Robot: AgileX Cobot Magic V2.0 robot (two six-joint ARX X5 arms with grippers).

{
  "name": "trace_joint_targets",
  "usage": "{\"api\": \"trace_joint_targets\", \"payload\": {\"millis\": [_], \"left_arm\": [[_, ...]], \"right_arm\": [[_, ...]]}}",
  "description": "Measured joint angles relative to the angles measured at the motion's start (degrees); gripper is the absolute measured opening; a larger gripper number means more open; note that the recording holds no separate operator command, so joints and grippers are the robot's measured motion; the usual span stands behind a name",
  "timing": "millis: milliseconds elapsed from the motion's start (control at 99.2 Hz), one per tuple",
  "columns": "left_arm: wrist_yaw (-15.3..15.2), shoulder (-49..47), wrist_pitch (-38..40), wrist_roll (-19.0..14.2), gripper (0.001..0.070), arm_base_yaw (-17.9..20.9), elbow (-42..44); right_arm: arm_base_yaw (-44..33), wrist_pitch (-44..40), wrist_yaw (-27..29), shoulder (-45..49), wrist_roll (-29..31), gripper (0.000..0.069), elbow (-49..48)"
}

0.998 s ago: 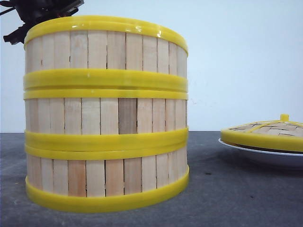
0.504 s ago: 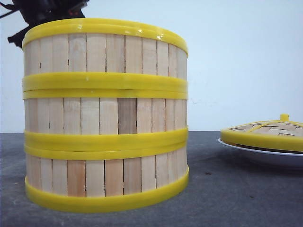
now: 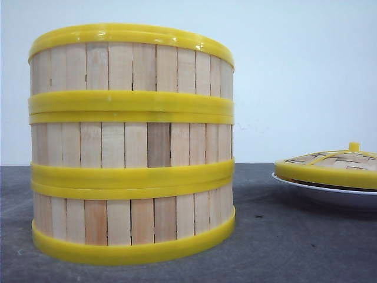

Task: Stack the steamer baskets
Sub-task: 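Open the left gripper and raise it off the stack, then lower the right gripper onto the woven lid's center knob and grasp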

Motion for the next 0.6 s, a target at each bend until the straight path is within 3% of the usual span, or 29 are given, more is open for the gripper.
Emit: {"api": "trace_joint_targets", "payload": {"millis": [181,423,605], "left_arm": [[0.02,-7.67,-1.14,0.22,0.0316,0.00,-4.07],[0.00,-18.53,1.36,-0.15,0.0315,0.00,-20.79],[0.00,-27.32,1.95,-1.99,0.0315,0.00,-31.89]], "right_arm": [[-9.53,2.62,-7.39,4.72,0.13,0.0451,-4.66],[-15.63,9.53,-7.61,8.37,0.59,0.0414,-14.95],[-17.46,12.02,-7.58,14.27,0.59,0.0400,-16.00]]}}
